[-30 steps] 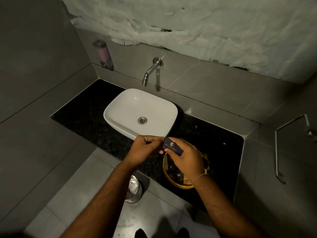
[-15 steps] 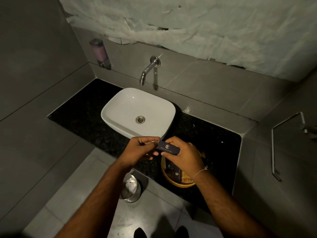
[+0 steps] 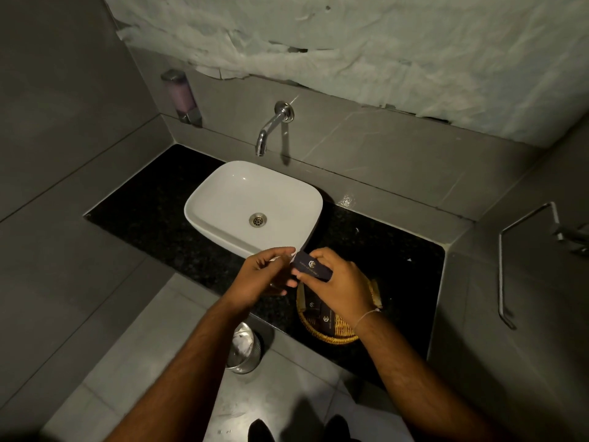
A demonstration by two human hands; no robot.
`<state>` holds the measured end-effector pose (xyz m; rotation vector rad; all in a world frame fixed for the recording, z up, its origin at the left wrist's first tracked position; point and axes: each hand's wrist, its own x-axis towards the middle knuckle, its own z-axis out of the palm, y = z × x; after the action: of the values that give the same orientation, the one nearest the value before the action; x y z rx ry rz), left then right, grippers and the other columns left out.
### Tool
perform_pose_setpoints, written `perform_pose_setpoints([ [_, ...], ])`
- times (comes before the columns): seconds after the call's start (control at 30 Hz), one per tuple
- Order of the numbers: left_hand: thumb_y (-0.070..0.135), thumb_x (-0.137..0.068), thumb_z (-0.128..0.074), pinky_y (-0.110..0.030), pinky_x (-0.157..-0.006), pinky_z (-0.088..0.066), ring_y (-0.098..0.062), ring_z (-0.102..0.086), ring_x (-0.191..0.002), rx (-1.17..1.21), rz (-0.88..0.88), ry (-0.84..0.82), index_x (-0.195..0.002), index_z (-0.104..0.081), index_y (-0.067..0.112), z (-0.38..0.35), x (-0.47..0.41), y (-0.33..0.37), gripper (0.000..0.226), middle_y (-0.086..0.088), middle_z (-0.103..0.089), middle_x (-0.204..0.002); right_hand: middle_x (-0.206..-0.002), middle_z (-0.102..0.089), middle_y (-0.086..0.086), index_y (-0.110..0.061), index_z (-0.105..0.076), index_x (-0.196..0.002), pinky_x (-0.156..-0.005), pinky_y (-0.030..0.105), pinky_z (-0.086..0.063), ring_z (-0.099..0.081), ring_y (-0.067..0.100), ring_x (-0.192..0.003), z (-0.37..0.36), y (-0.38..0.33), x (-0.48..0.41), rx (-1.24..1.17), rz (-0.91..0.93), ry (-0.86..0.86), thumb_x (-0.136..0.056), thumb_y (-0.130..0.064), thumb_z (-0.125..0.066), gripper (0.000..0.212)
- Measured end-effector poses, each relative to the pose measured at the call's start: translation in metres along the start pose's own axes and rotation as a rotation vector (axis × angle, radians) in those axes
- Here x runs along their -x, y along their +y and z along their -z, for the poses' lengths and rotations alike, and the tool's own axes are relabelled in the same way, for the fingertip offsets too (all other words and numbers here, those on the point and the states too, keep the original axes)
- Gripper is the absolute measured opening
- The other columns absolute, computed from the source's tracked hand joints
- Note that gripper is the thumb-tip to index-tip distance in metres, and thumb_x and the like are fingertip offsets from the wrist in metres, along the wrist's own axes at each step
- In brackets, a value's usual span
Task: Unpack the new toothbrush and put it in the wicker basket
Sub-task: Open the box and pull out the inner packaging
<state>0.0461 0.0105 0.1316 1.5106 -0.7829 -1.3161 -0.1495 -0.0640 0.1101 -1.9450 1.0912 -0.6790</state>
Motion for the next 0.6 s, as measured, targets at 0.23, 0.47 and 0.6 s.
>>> perform_pose_setpoints([
  [0.23,0.029,-0.104,-0.072,-0.025,-0.087,-0.066,-0.017,-0.083,-0.105,0.013,0.067,-0.186,-0.131,-0.072,0.033,-0.034,0.014,-0.027,0.028,-0.002,-0.085,-0.117,-0.089,-0.078,-0.004,-0.031,-0.049,-0.116,-0.058,0.024,-0.063,-0.079,0.009,-0.076,-0.005,0.007,-0.026,-0.341,-0.236,0.3,-0.085,-0.03,-0.088,0.051],
  [0.47,-0.001,-0.095,-0.077,-0.03,-0.077,-0.061,-0.022,-0.072,-0.079,-0.141,-0.001,-0.156,-0.123,-0.074,-0.007,-0.04,0.011,-0.05,0.028,-0.016,-0.075,-0.091,-0.133,-0.066,0.006,-0.036,-0.045,-0.138,-0.077,0.049,-0.07,-0.074,0.029,-0.111,0.004,0.02,-0.037,-0.595,-0.491,0.485,-0.087,-0.023,-0.088,0.068],
  [0.6,0.001,-0.1,-0.073,-0.036,-0.078,-0.064,-0.032,-0.072,-0.081,-0.02,0.005,-0.046,-0.112,-0.077,-0.009,-0.024,0.008,-0.04,0.016,-0.028,-0.079,-0.096,-0.147,-0.057,0.008,-0.03,-0.055,-0.133,-0.06,0.029,-0.066,-0.067,0.032,-0.124,0.005,0.04,-0.032,-0.657,-0.635,0.479,-0.089,-0.028,-0.086,0.054],
])
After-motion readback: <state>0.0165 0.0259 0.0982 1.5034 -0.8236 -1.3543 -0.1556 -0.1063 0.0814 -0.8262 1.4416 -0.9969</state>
